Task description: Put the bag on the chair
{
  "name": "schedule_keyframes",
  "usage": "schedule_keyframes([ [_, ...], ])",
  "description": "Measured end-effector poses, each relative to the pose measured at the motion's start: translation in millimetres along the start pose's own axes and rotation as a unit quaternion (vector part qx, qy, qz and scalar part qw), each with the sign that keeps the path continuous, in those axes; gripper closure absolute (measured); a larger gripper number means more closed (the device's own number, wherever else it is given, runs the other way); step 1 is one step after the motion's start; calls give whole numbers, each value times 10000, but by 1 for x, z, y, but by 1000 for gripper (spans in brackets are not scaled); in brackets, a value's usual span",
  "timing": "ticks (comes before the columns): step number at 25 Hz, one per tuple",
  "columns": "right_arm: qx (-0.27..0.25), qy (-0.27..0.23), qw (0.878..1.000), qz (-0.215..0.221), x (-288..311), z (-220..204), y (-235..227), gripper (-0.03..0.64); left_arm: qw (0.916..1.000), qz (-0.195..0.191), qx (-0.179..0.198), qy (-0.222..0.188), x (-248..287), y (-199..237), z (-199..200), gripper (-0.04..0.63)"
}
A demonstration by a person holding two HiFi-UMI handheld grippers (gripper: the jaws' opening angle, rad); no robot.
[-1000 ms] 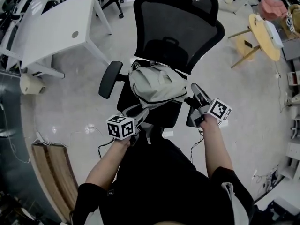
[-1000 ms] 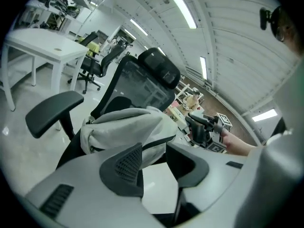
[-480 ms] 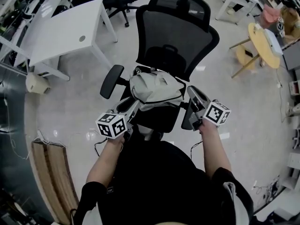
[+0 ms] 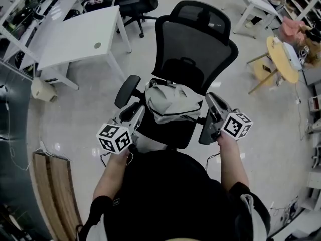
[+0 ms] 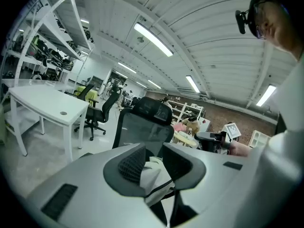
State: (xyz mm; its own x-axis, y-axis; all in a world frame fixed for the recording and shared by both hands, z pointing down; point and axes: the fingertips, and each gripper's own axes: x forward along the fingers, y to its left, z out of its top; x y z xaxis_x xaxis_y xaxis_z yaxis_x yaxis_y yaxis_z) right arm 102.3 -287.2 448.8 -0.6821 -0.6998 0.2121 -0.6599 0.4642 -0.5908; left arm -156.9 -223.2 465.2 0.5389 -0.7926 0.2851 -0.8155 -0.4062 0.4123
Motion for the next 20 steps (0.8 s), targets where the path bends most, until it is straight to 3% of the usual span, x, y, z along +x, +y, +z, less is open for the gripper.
schedule_keyframes([
  [5,-506,-208,9985,-59,37,-5,58,552,9993,-179,-197,-257,-47,27,29,485],
  [13,-2226,-431,9719,635,96,-29,220,575,9976,-152,532,-407,-130,94,72,506],
  [15,-2263,-503,9700,732,103,-37,251,583,9965,-172,746,-349,-147,107,76,509],
  [18,-1842,-637,9769,873,112,-46,285,588,9943,-265,1001,-268,-167,118,79,520],
  [20,-2136,-649,9717,767,118,-50,305,588,9910,-303,1282,-221,-175,122,85,526],
])
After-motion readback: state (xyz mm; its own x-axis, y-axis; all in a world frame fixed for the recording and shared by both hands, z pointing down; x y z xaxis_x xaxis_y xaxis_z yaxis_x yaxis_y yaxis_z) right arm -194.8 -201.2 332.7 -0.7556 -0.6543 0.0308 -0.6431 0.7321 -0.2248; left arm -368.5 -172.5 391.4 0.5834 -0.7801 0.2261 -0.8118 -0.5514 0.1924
